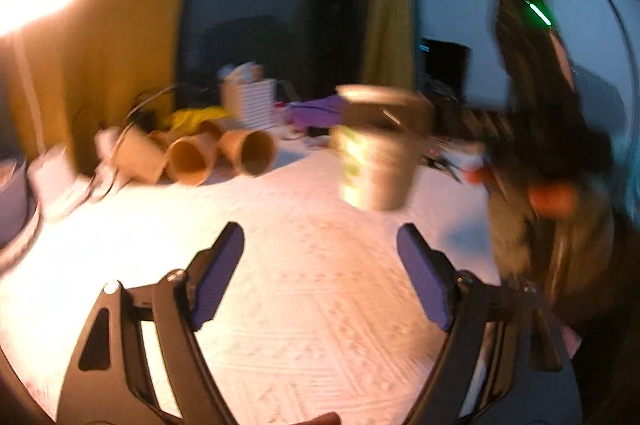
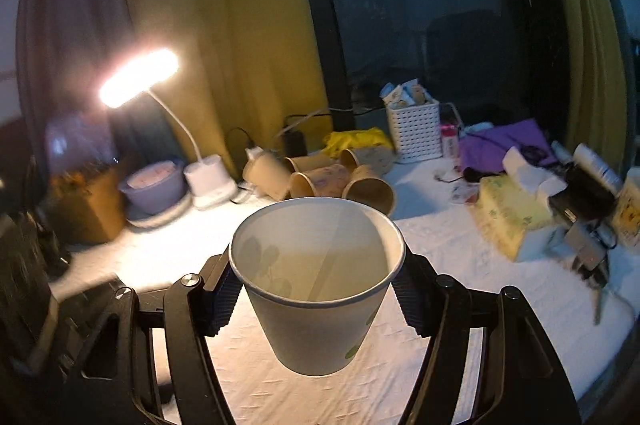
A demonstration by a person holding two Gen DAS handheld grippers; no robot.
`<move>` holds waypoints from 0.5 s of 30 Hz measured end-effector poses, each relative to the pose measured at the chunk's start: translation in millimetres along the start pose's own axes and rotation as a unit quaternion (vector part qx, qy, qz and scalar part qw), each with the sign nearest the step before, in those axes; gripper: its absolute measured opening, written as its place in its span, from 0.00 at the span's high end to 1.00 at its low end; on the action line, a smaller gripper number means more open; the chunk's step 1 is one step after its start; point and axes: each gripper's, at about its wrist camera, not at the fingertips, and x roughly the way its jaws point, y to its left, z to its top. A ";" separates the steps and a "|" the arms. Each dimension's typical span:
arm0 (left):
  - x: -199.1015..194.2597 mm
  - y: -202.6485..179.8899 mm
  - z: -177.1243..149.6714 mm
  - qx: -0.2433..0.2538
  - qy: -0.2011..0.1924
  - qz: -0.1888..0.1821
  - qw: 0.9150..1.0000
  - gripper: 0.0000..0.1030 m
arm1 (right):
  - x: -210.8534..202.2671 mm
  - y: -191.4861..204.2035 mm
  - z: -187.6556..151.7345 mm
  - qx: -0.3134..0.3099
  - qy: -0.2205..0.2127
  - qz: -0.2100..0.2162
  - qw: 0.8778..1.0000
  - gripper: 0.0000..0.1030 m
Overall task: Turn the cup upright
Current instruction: 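Lower the cup rim-up onto the tablecloth with the right tool and open it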
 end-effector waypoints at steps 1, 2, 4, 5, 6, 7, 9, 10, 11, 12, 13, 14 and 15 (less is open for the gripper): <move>0.8 9.2 1.3 -0.022 0.003 0.009 1.000 0.22 | 4.5 1.1 -2.9 -0.002 0.006 0.001 1.000 0.33; 2.0 22.1 2.6 -0.052 0.007 0.023 0.998 0.22 | 8.4 2.8 -5.7 -0.003 0.011 0.003 1.000 0.33; 1.5 39.3 0.9 -0.090 0.011 0.044 0.995 0.22 | 15.8 7.0 -11.5 -0.004 0.018 0.006 1.000 0.33; 1.8 47.6 0.6 -0.107 0.013 0.054 0.993 0.22 | 20.7 10.2 -15.0 -0.006 0.021 0.008 1.000 0.33; 1.3 55.7 0.3 -0.121 0.012 0.068 0.990 0.22 | 24.1 13.6 -17.6 -0.009 0.024 0.010 1.000 0.33; 0.0 60.5 -0.3 -0.128 0.010 0.079 0.989 0.22 | 30.0 18.7 -21.6 -0.014 0.029 0.009 0.999 0.33; -3.2 67.8 -0.5 -0.137 0.003 0.102 0.985 0.22 | 38.4 25.5 -25.8 -0.021 0.037 0.005 0.999 0.33; -4.2 70.3 -0.4 -0.140 0.000 0.110 0.984 0.22 | 44.5 29.7 -28.5 -0.025 0.044 -0.003 0.999 0.33; -5.0 72.0 0.0 -0.142 -0.002 0.116 0.983 0.22 | 47.7 32.3 -30.1 -0.029 0.048 -0.009 0.998 0.33; -5.1 74.4 -0.8 -0.144 -0.003 0.124 0.982 0.22 | 50.4 34.8 -31.7 -0.033 0.052 -0.014 0.998 0.33; -2.5 76.4 0.2 -0.146 -0.003 0.129 0.981 0.22 | 55.5 37.6 -33.7 -0.037 0.059 -0.021 0.997 0.33; -5.0 76.8 -1.9 -0.148 -0.003 0.134 0.980 0.22 | 57.3 39.0 -35.3 -0.040 0.062 -0.027 0.997 0.33; -4.1 78.7 -2.1 -0.150 -0.002 0.137 0.979 0.22 | 59.2 40.1 -37.2 -0.044 0.064 -0.034 0.996 0.33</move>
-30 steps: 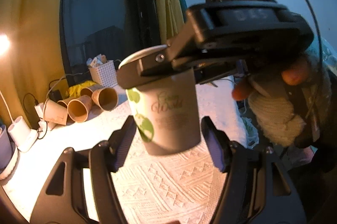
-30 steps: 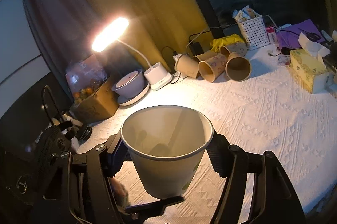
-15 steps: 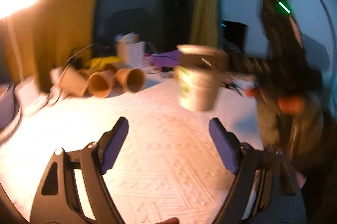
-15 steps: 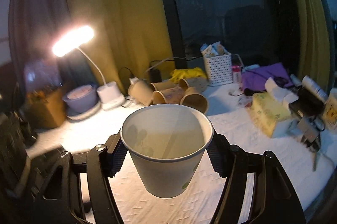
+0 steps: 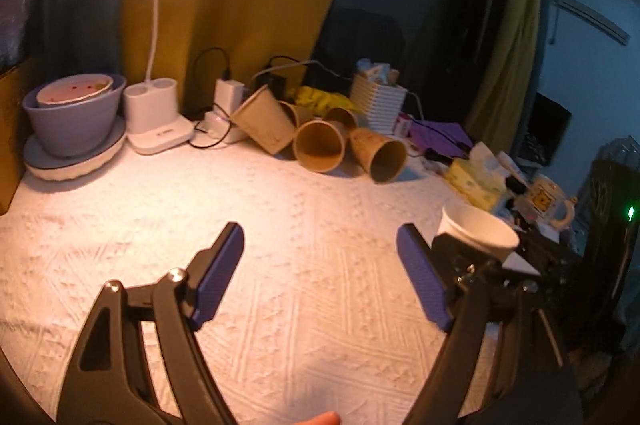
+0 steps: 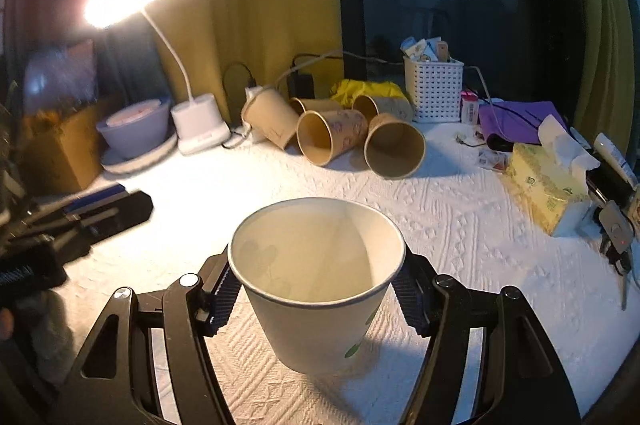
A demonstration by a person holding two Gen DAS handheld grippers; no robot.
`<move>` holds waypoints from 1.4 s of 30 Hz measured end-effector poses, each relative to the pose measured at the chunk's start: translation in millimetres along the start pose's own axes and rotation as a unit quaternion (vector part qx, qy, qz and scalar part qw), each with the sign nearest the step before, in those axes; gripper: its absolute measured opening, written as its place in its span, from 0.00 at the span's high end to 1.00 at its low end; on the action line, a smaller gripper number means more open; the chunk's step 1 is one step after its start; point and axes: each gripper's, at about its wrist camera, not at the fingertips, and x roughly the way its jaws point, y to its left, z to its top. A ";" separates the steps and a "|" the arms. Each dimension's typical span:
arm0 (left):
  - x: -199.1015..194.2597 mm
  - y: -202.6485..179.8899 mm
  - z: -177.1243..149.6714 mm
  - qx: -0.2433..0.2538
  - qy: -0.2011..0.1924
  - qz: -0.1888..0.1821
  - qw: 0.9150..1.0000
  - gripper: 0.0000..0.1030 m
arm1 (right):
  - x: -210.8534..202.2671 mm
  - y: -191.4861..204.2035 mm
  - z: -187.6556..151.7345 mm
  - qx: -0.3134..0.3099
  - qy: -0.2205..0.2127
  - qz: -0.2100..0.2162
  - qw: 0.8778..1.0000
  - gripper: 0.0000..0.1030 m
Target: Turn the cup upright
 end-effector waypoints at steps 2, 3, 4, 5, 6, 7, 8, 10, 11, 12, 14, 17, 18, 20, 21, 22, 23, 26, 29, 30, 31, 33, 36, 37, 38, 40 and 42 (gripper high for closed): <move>-1.1 1.6 -0.3 -0.002 0.001 0.004 1.000 0.22 | 5.0 2.2 -3.5 -0.008 0.008 -0.015 1.000 0.33; -2.1 0.9 -0.5 -0.002 0.001 0.006 1.000 0.22 | 5.7 1.5 -4.2 -0.007 0.010 -0.018 1.000 0.33; -2.3 1.0 -0.7 -0.001 0.001 0.006 1.000 0.22 | 4.7 0.9 -4.1 -0.005 0.008 -0.018 1.000 0.33; -2.8 -0.4 -0.3 0.000 0.001 0.007 1.000 0.22 | 2.0 0.3 -4.6 -0.005 0.003 -0.020 1.000 0.33; -3.2 -1.4 -0.7 0.002 0.000 0.009 1.000 0.22 | 1.0 0.7 -5.1 -0.006 0.003 -0.022 1.000 0.33; -2.3 -2.4 -0.4 0.004 0.000 0.011 1.000 0.22 | 0.1 1.0 -6.0 -0.008 0.004 -0.022 1.000 0.33; -2.0 -3.1 -0.4 0.006 -0.001 0.013 1.000 0.22 | -0.6 1.0 -6.8 -0.008 0.006 -0.021 1.000 0.33; -1.8 -4.1 -1.0 0.008 0.000 0.013 1.000 0.22 | -3.3 0.8 -8.2 -0.008 0.006 -0.022 1.000 0.33; -2.1 -4.6 -1.2 0.008 0.000 0.011 1.000 0.22 | -4.4 1.0 -8.7 -0.008 0.006 -0.023 1.000 0.32; -2.2 -4.9 -1.4 0.009 0.000 0.009 1.000 0.22 | -5.5 1.1 -9.3 -0.009 0.006 -0.024 1.000 0.32; -2.5 -6.4 -2.0 0.013 -0.001 0.008 1.000 0.22 | -6.9 1.3 -10.1 -0.011 0.009 -0.026 1.000 0.32; -1.8 -8.4 -2.4 0.018 0.000 0.007 1.000 0.22 | -9.7 1.9 -12.5 -0.012 0.014 -0.026 0.999 0.31; -1.9 -9.1 -2.8 0.019 0.000 0.007 1.000 0.22 | -10.6 1.8 -13.4 -0.013 0.015 -0.027 0.999 0.30; -2.0 -10.1 -3.0 0.021 0.000 0.006 1.000 0.22 | -13.9 1.9 -15.6 -0.016 0.015 -0.028 0.999 0.21; -2.1 -10.5 -3.0 0.021 0.000 0.006 1.000 0.22 | -15.3 1.8 -16.3 -0.017 0.014 -0.029 0.999 0.21; -2.3 -10.7 -3.0 0.022 -0.001 0.006 1.000 0.22 | -16.4 1.4 -16.6 -0.018 0.014 -0.030 0.999 0.21; -2.3 -10.9 -3.1 0.022 -0.001 0.006 1.000 0.22 | -17.8 1.0 -17.3 -0.019 0.014 -0.032 0.999 0.21; -1.9 -12.5 -3.8 0.026 0.000 0.005 1.000 0.22 | -22.3 -1.1 -17.9 -0.018 0.014 -0.033 0.999 0.21; 0.7 -15.3 -6.3 0.032 0.005 0.004 0.999 0.22 | -30.6 -4.0 -16.9 -0.013 0.011 -0.033 0.999 0.21; 0.5 -16.3 -7.0 0.033 0.006 0.002 0.999 0.22 | -34.1 -4.7 -16.5 -0.010 0.007 -0.033 0.999 0.21; -0.9 -17.8 -7.3 0.035 0.004 0.000 0.999 0.22 | -38.3 -4.8 -16.3 -0.009 0.005 -0.032 0.999 0.21; -5.9 -22.2 -7.7 0.045 -0.008 0.001 0.999 0.22 | -45.7 -4.1 -16.2 -0.009 0.002 -0.031 0.999 0.21; -11.1 -29.2 -7.8 0.051 -0.012 -0.001 0.999 0.22 | -57.0 -5.1 -17.1 -0.005 -0.002 -0.029 1.000 0.21; -12.9 -31.4 -8.1 0.051 -0.013 -0.005 0.999 0.22 | -61.8 -6.3 -17.4 -0.003 -0.003 -0.029 1.000 0.21; -15.3 -34.8 -9.1 0.054 -0.014 -0.006 0.998 0.22 | -64.9 -7.2 -17.7 -0.001 -0.004 -0.029 1.000 0.21; -21.8 -42.4 -12.6 0.059 -0.016 -0.008 0.998 0.22 | -72.6 -9.6 -18.2 0.003 -0.004 -0.032 0.999 0.21; -31.8 -50.3 -14.6 0.060 -0.025 -0.003 0.998 0.22 | -80.0 -11.6 -18.7 0.006 -0.005 -0.034 0.999 0.21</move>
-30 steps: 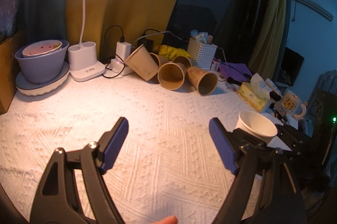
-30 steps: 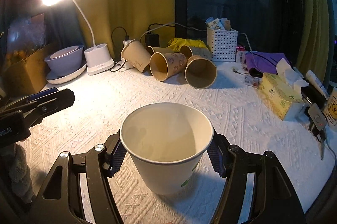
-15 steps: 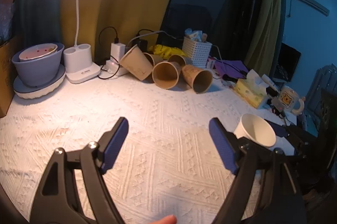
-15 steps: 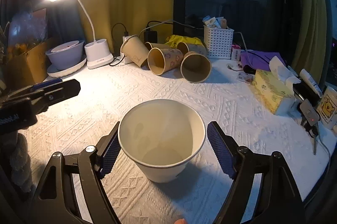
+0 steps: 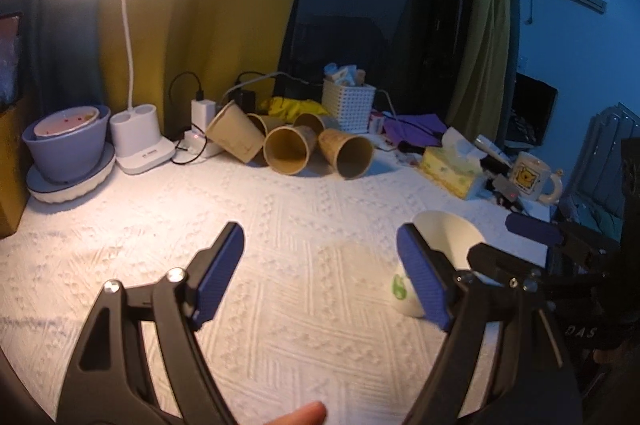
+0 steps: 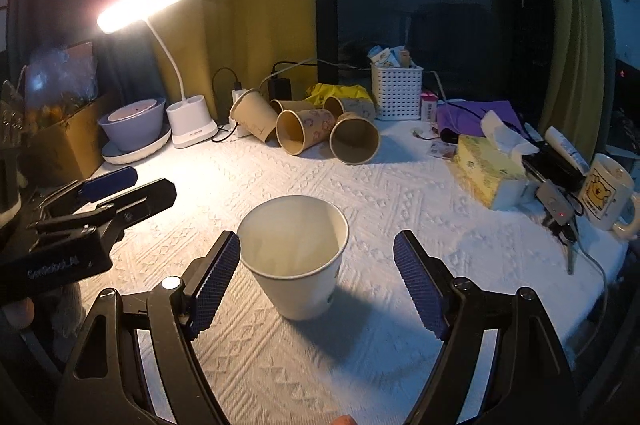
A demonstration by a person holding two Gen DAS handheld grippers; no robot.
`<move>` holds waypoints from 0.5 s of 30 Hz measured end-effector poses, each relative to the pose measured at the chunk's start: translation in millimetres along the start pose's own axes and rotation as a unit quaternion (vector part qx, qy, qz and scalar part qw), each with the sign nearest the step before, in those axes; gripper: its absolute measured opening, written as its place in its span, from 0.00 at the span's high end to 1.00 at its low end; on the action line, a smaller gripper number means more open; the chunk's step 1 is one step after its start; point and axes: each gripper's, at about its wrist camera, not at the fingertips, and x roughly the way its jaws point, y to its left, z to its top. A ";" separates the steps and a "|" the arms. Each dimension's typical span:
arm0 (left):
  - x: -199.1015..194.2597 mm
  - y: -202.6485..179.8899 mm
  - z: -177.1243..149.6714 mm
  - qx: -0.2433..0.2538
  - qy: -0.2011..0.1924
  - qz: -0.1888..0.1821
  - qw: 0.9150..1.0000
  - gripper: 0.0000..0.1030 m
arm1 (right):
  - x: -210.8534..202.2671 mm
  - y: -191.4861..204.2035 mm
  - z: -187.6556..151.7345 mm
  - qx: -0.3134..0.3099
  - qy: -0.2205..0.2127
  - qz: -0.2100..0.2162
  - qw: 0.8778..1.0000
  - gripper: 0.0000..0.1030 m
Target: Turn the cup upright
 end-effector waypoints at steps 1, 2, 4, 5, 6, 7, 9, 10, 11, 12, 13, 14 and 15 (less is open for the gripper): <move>-5.1 -3.6 0.7 0.000 -0.005 0.002 1.000 0.22 | -2.3 -0.7 -0.5 0.001 0.000 -0.001 1.000 0.21; -9.6 -6.5 1.7 -0.002 -0.010 0.004 1.000 0.22 | -6.3 -2.0 -0.7 0.003 0.000 -0.002 1.000 0.21; -21.7 -9.7 4.5 -0.011 -0.021 0.011 1.000 0.22 | -13.6 -3.6 -0.2 0.005 -0.001 -0.005 1.000 0.21; -28.5 -10.3 5.9 -0.016 -0.027 0.018 0.999 0.22 | -18.8 -4.7 0.9 0.005 -0.004 -0.007 1.000 0.21; -34.9 -10.7 7.0 -0.019 -0.030 0.026 0.999 0.22 | -22.6 -5.4 1.6 0.005 -0.007 -0.008 1.000 0.21; -40.0 -11.0 8.5 -0.021 -0.032 0.033 0.999 0.22 | -29.3 -7.3 3.5 0.005 -0.012 -0.010 1.000 0.21; -48.3 -10.6 11.6 -0.024 -0.031 0.045 0.998 0.22 | -38.6 -10.1 6.0 0.007 -0.021 -0.012 1.000 0.21; -51.2 -11.7 13.0 -0.023 -0.027 0.052 0.998 0.22 | -44.3 -11.8 7.7 0.009 -0.026 -0.013 1.000 0.21; -55.0 -13.5 14.3 -0.019 -0.024 0.060 0.998 0.22 | -50.7 -13.9 9.9 0.011 -0.032 -0.013 0.999 0.21; -58.9 -14.6 14.4 -0.016 -0.025 0.065 0.997 0.22 | -57.5 -16.0 12.7 0.017 -0.039 -0.013 0.999 0.21; -64.6 -17.7 15.4 -0.010 -0.030 0.070 0.997 0.22 | -61.8 -17.3 14.5 0.019 -0.045 -0.013 0.999 0.21; -69.4 -20.4 15.7 -0.004 -0.035 0.072 0.997 0.22 | -70.3 -18.8 16.9 0.022 -0.057 -0.013 0.998 0.21; -76.6 -26.2 17.3 0.006 -0.044 0.074 0.996 0.22 | -76.3 -19.9 18.3 0.023 -0.065 -0.013 0.998 0.21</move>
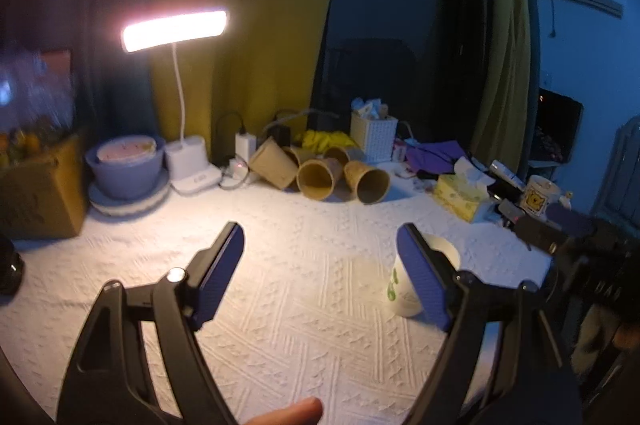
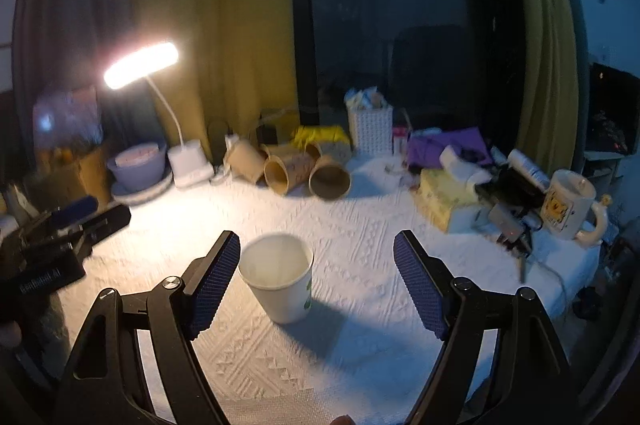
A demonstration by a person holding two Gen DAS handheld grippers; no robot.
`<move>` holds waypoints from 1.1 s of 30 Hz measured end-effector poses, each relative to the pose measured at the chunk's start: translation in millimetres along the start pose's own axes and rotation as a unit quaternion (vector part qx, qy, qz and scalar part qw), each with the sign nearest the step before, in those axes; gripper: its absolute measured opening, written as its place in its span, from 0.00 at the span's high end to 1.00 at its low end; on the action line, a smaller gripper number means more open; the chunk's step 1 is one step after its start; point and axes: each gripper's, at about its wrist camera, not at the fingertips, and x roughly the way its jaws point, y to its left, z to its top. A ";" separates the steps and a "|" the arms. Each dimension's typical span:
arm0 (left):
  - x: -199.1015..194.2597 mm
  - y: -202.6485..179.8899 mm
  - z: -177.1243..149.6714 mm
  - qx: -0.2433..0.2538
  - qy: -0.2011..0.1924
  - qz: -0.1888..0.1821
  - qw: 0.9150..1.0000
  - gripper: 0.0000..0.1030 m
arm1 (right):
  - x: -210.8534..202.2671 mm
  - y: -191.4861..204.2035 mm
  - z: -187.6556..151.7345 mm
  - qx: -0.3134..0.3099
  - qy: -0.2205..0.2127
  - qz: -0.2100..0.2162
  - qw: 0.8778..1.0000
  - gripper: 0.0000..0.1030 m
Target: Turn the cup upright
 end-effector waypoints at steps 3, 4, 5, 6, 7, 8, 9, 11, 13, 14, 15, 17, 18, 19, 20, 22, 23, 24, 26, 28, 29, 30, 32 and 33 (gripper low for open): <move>-22.5 -15.4 6.2 0.033 -0.034 0.005 0.999 0.15 | -20.6 -6.5 7.1 0.006 -0.023 -0.001 1.000 0.21; -29.4 -19.7 7.7 0.041 -0.046 0.004 0.998 0.12 | -26.5 -9.4 9.5 0.008 -0.029 0.001 1.000 0.21; -36.9 -24.1 8.8 0.049 -0.059 0.002 0.997 0.12 | -31.0 -11.2 11.4 0.008 -0.033 0.002 0.999 0.21; -46.9 -29.0 10.1 0.054 -0.075 0.001 0.996 0.12 | -36.1 -12.9 13.0 0.008 -0.038 0.002 0.999 0.21; -54.3 -32.1 11.1 0.053 -0.088 -0.001 0.995 0.12 | -43.7 -15.1 14.6 0.007 -0.046 0.002 0.999 0.21; -59.3 -35.0 12.4 0.054 -0.097 -0.004 0.994 0.12 | -48.5 -16.4 15.5 0.006 -0.050 0.001 0.999 0.21; -65.8 -39.4 13.5 0.059 -0.107 -0.011 0.992 0.12 | -52.8 -17.9 16.2 0.005 -0.055 0.000 0.998 0.21; -74.1 -45.8 14.5 0.068 -0.125 -0.016 0.990 0.12 | -62.7 -21.2 16.4 0.001 -0.068 -0.001 0.998 0.21; -79.9 -50.8 14.9 0.073 -0.135 -0.023 0.988 0.12 | -67.8 -24.2 13.7 0.002 -0.072 0.001 0.997 0.21; -81.1 -52.0 15.0 0.071 -0.135 -0.026 0.988 0.12 | -68.6 -25.6 12.7 0.003 -0.073 0.001 0.997 0.21; -81.3 -53.0 14.6 0.069 -0.134 -0.028 0.988 0.12 | -69.3 -27.2 11.3 0.004 -0.072 0.002 0.997 0.21; -79.9 -53.3 13.4 0.067 -0.128 -0.023 0.989 0.12 | -69.2 -28.5 9.9 0.004 -0.070 0.005 0.998 0.21; -78.5 -52.3 12.3 0.063 -0.122 -0.020 0.990 0.12 | -68.6 -28.4 9.5 0.004 -0.070 0.006 0.998 0.21; -77.5 -51.8 11.4 0.060 -0.117 -0.020 0.991 0.12 | -68.1 -28.5 9.1 0.003 -0.069 0.007 0.998 0.21; -75.5 -50.7 10.5 0.056 -0.113 -0.019 0.992 0.12 | -67.5 -28.3 9.0 0.003 -0.069 0.008 0.998 0.21; -73.0 -48.1 9.5 0.050 -0.108 -0.019 0.993 0.12 | -66.5 -27.4 8.3 0.003 -0.070 0.010 0.998 0.21; -72.6 -47.7 8.9 0.050 -0.107 -0.019 0.993 0.12 | -66.1 -27.3 8.0 0.003 -0.070 0.010 0.997 0.21; -72.6 -47.2 8.0 0.049 -0.107 -0.020 0.993 0.12 | -65.3 -27.4 7.6 0.003 -0.071 0.010 0.997 0.21; -72.5 -45.9 7.3 0.046 -0.106 -0.025 0.993 0.12 | -64.6 -27.0 7.3 0.005 -0.069 0.011 0.998 0.21; -72.2 -44.9 5.9 0.045 -0.106 -0.026 0.993 0.12 | -63.4 -25.8 7.5 0.004 -0.068 0.012 0.998 0.21; -72.2 -44.6 5.9 0.045 -0.106 -0.027 0.993 0.12 | -63.2 -24.4 7.5 0.003 -0.067 0.012 0.998 0.21; -72.0 -44.6 6.1 0.044 -0.105 -0.027 0.993 0.12 | -62.8 -23.5 7.7 0.002 -0.067 0.012 0.998 0.21; -71.2 -44.3 5.9 0.045 -0.104 -0.026 0.993 0.12 | -62.9 -21.3 7.6 -0.001 -0.067 0.013 0.998 0.21; -70.7 -44.0 5.4 0.044 -0.103 -0.026 0.993 0.12 | -62.0 -20.8 7.6 -0.001 -0.067 0.015 0.998 0.21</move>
